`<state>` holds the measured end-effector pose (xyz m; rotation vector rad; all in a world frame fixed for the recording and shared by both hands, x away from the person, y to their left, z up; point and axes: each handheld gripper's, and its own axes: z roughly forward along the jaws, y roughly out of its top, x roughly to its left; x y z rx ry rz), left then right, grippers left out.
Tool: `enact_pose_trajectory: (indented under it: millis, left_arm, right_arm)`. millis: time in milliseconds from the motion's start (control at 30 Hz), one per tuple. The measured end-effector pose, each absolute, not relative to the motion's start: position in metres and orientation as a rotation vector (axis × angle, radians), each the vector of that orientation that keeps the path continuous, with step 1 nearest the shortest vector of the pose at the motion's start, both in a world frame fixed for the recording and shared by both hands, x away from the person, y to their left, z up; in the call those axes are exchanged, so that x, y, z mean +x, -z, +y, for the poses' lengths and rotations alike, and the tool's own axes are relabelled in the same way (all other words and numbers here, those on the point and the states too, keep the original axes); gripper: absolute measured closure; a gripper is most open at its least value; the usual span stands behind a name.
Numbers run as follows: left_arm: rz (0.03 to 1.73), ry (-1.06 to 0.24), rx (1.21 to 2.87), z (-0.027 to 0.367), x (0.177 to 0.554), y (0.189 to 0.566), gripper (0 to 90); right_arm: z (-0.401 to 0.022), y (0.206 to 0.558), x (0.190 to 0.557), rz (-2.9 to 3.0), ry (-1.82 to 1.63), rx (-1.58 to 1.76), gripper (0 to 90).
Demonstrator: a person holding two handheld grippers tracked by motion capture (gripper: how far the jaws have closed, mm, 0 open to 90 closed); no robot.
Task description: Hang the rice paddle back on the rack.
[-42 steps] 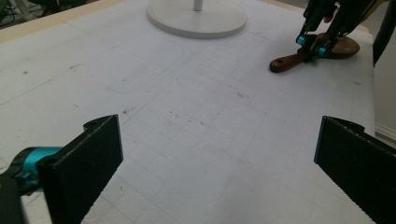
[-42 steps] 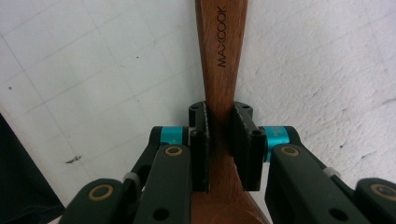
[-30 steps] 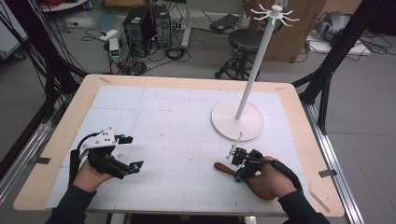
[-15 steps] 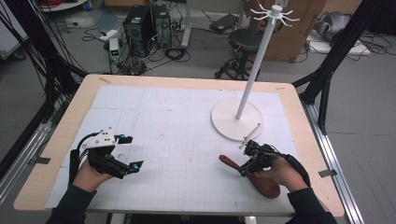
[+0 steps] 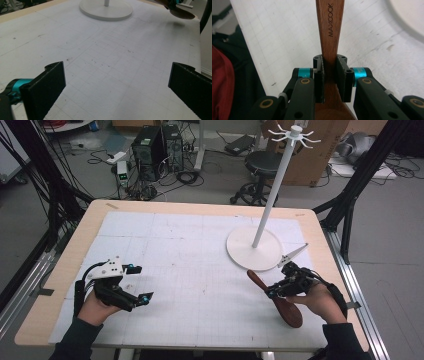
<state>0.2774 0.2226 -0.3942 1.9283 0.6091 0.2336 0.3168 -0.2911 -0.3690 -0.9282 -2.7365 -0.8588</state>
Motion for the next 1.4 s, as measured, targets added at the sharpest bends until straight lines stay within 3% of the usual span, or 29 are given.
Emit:
enact_pose_trajectory:
  millis: [1400]
  left_arm:
    - [0.601, -0.228, 1.934, 0.221, 0.278, 0.395, 1.8]
  right_arm:
    - [-0.347, 0.233, 0.330, -2.713, 1.505, -1.080, 78.7]
